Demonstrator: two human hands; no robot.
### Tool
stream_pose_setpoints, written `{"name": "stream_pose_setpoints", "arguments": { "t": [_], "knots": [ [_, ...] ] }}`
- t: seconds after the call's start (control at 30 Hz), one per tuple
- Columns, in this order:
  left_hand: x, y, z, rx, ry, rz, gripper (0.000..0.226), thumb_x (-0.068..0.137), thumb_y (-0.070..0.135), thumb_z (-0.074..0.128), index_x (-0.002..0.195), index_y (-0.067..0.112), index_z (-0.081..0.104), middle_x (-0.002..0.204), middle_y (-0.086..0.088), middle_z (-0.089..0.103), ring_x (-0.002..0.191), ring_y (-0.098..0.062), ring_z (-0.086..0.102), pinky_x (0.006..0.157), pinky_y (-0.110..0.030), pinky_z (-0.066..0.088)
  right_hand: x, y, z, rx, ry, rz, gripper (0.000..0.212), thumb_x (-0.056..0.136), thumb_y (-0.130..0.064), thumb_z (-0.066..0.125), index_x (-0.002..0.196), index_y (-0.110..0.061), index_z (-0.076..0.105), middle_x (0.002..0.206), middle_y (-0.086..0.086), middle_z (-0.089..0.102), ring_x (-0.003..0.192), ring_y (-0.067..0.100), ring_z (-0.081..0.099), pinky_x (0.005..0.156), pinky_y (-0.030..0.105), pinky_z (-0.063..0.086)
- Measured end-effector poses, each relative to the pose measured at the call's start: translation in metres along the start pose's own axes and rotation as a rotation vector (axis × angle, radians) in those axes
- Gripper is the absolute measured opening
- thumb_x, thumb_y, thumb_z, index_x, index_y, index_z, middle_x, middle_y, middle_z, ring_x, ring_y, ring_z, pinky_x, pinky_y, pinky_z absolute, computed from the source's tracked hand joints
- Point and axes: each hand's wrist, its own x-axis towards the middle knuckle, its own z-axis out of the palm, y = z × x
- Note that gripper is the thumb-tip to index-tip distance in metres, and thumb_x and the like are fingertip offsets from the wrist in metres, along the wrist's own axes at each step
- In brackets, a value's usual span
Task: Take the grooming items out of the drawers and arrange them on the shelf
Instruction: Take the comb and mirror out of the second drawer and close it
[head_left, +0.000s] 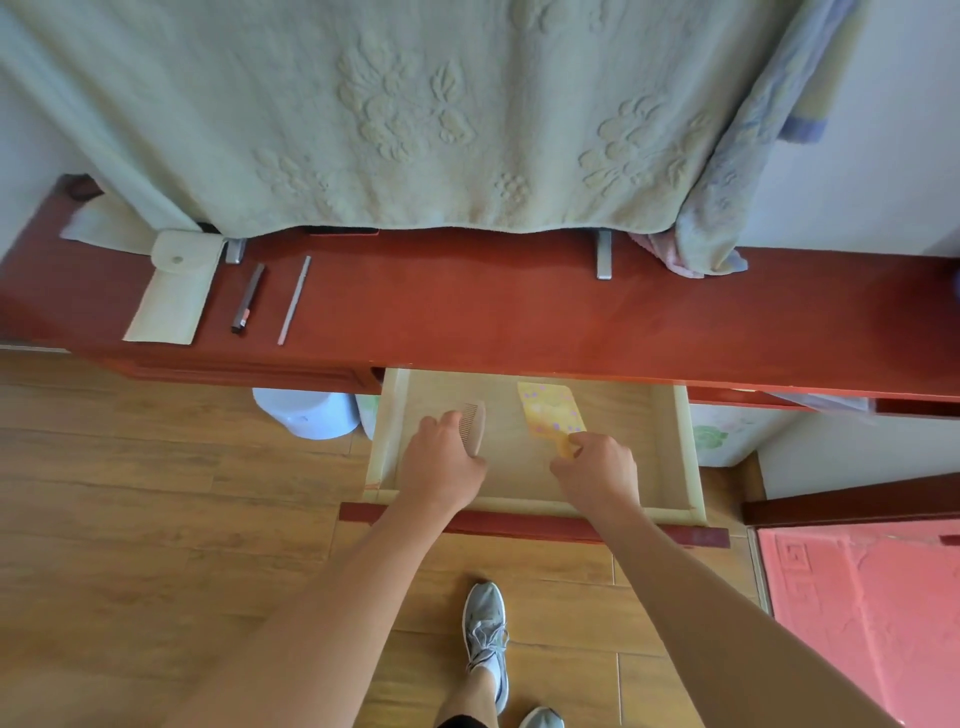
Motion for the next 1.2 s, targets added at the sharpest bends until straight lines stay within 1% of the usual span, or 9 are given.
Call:
{"name": "stream_pose_setpoints", "arguments": {
  "t": [0.07,0.23,0.4,0.5,0.57,0.77,0.87,1.03,1.2],
  "knots": [
    [-0.012,0.002,-0.007,-0.003,0.021,0.0,0.059,0.083,0.022,0.068,0.138,0.016,0.048,0.112,-0.005,0.054,0.095,-0.026,0.06,0.075,-0.034,0.053,-0.011,-0.002,-0.006,-0.004,0.003,-0.026,0.042,0.075,-0.022,0.061,0.115,-0.02,0.069,0.089,0.003,0.071,0.081,0.026,0.063,0.065,0.026,0.045],
    [-0.041,0.008,-0.021,-0.016,0.064,-0.002,0.058,0.082,0.02,0.067,0.137,0.014,0.049,0.11,-0.006,0.054,0.095,-0.026,0.06,0.078,-0.035,0.054,-0.043,0.0,-0.025,-0.002,0.021,-0.094,0.021,0.07,-0.018,0.056,0.087,-0.017,0.068,0.064,-0.001,0.059,0.059,0.021,0.053,0.048,0.024,0.035],
    [-0.067,0.015,-0.031,-0.034,0.091,-0.004,0.06,0.083,0.02,0.065,0.139,0.014,0.047,0.111,-0.006,0.054,0.097,-0.026,0.06,0.08,-0.035,0.052,-0.074,0.006,-0.043,0.036,0.052,-0.147,0.012,0.072,-0.017,0.058,0.081,-0.012,0.064,0.062,0.002,0.057,0.059,0.024,0.054,0.051,0.029,0.044],
    [-0.076,0.021,-0.037,-0.05,0.111,0.001,0.059,0.083,0.02,0.065,0.139,0.014,0.047,0.112,-0.006,0.054,0.096,-0.027,0.061,0.079,-0.035,0.053,-0.083,0.003,-0.056,0.032,0.072,-0.186,0.003,0.072,-0.014,0.055,0.069,-0.014,0.054,0.054,-0.001,0.041,0.051,0.02,0.038,0.045,0.026,0.031],
    [-0.074,0.025,-0.04,-0.056,0.128,-0.001,0.06,0.083,0.022,0.066,0.139,0.014,0.047,0.112,-0.006,0.054,0.094,-0.026,0.061,0.076,-0.035,0.054,-0.08,-0.002,-0.062,0.026,0.105,-0.202,0.012,0.072,-0.013,0.055,0.063,-0.014,0.046,0.054,-0.002,0.036,0.049,0.019,0.032,0.044,0.025,0.026],
    [-0.031,0.037,-0.06,-0.063,0.144,0.003,0.052,0.082,0.02,0.063,0.133,0.015,0.052,0.111,-0.006,0.056,0.101,-0.026,0.058,0.076,-0.033,0.05,-0.044,-0.03,-0.072,0.031,0.149,-0.191,0.018,0.074,-0.014,0.055,0.064,-0.019,0.041,0.057,-0.002,0.04,0.05,0.016,0.034,0.045,0.028,0.026],
    [0.01,0.045,-0.069,-0.061,0.15,0.026,0.051,0.08,0.018,0.063,0.13,0.014,0.054,0.112,-0.008,0.056,0.103,-0.028,0.056,0.076,-0.032,0.043,-0.013,-0.047,-0.071,0.04,0.165,-0.179,0.01,0.075,-0.016,0.056,0.073,-0.022,0.048,0.065,-0.001,0.044,0.056,0.018,0.038,0.047,0.027,0.027],
    [0.079,0.058,-0.076,-0.019,0.117,0.042,0.051,0.079,0.023,0.065,0.128,0.013,0.055,0.108,-0.008,0.056,0.101,-0.03,0.057,0.084,-0.038,0.048,0.047,-0.074,-0.067,0.018,0.193,-0.134,0.021,0.075,-0.015,0.056,0.062,-0.02,0.04,0.07,0.003,0.05,0.057,0.016,0.038,0.048,0.027,0.025],
    [0.125,0.066,-0.068,-0.003,0.074,0.066,0.051,0.078,0.024,0.067,0.127,0.014,0.056,0.107,-0.007,0.055,0.097,-0.028,0.058,0.081,-0.037,0.05,0.089,-0.088,-0.062,-0.055,0.204,-0.116,0.002,0.078,-0.016,0.056,0.078,-0.014,0.057,0.078,0.004,0.056,0.064,0.019,0.051,0.053,0.029,0.038]
  ]
}}
